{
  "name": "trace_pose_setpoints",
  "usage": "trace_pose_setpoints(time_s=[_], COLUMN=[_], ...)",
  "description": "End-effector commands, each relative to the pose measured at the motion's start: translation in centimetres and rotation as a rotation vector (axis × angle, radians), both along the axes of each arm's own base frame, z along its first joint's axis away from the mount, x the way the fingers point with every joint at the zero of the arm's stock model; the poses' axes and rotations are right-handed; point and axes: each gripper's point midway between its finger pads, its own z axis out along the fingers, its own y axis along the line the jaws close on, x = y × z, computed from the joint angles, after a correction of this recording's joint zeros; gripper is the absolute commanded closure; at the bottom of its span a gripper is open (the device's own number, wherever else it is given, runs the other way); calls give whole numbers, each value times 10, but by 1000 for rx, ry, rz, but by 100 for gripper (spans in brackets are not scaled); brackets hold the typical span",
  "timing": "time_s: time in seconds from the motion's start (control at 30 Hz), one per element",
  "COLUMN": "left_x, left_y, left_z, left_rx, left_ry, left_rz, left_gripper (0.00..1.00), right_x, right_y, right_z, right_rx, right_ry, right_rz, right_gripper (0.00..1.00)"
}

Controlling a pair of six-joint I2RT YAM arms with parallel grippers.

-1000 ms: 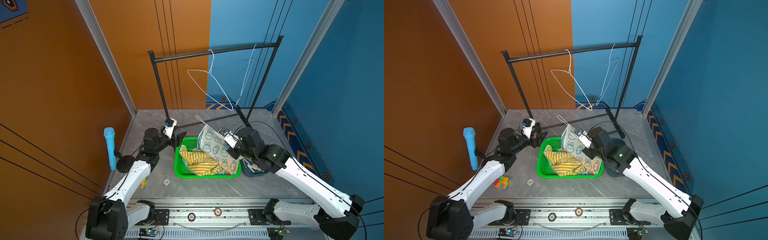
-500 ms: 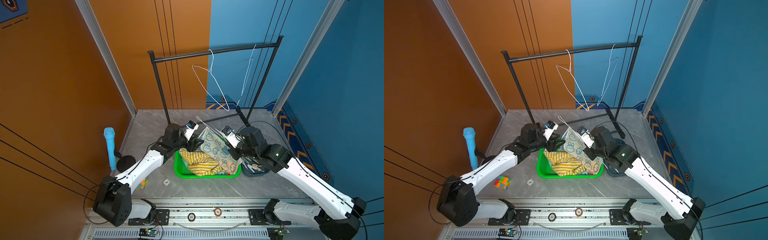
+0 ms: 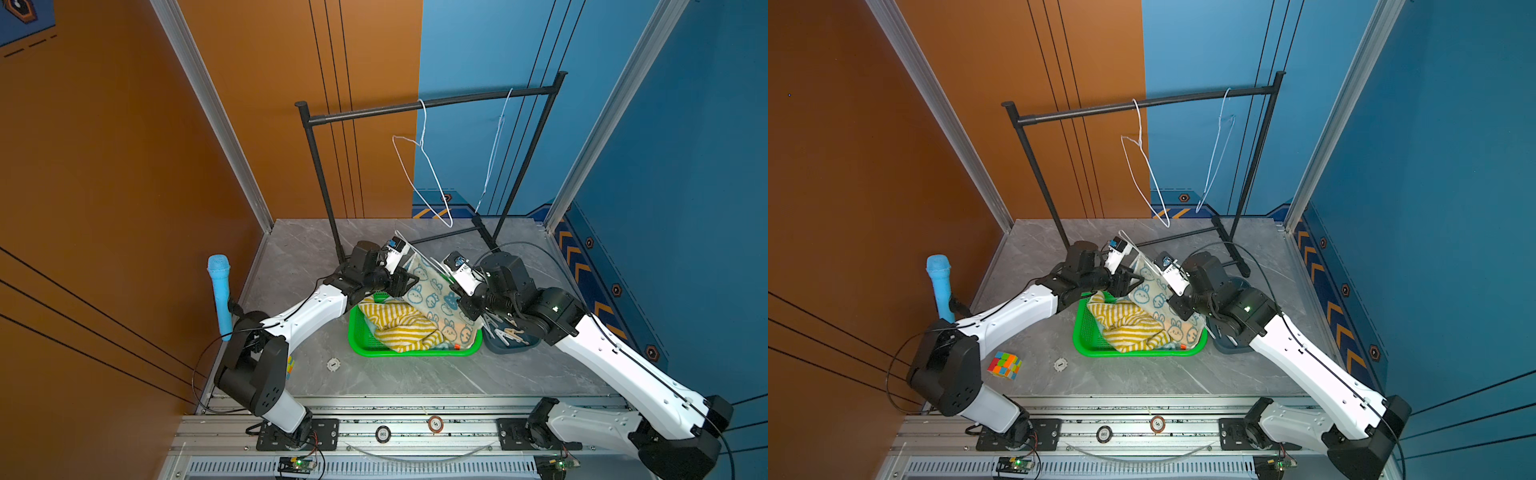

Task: Remove the clothespins securing towels to the hanger
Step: Remove the towel from the hanger.

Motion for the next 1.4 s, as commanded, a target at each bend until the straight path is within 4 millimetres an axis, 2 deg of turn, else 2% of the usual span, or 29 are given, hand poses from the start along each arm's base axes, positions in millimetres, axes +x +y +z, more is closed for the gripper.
trace_pose_setpoints(time_s=[0.0,0.17,0.23,0.4,0.47,0.67,0.97,1.17,1.37], left_x=[7,1,1,1,1,-7,-42,-67,-84], left_y=[-8,-19,-21,-25,-26,-23,-10,-6,-7], left_z=[13,10,10,9,13,29,77,120,172], left_rx=[-34,-50,-53,-65,-70,-81,-106,-147,-207], left_ry=[-27,-14,-16,-15,-22,-70,-252,-380,-493], left_rz=[-11,-63,-67,-75,-81,-95,-164,-223,-271], left_gripper=[46,60,62,76,84,100,100,100,100], right_x=[-3,-1,-1,-1,0,3,9,12,14], right_y=[3,4,4,4,2,-1,-10,-8,-6], right_z=[15,15,15,14,13,10,1,-7,-17], right_rx=[55,62,66,64,60,48,5,-4,-23], right_ry=[-14,-18,-17,-18,-19,-19,-2,20,45], right_rz=[11,8,7,2,-6,-29,-83,-89,-90], right_gripper=[100,100,100,100,100,100,100,100,100])
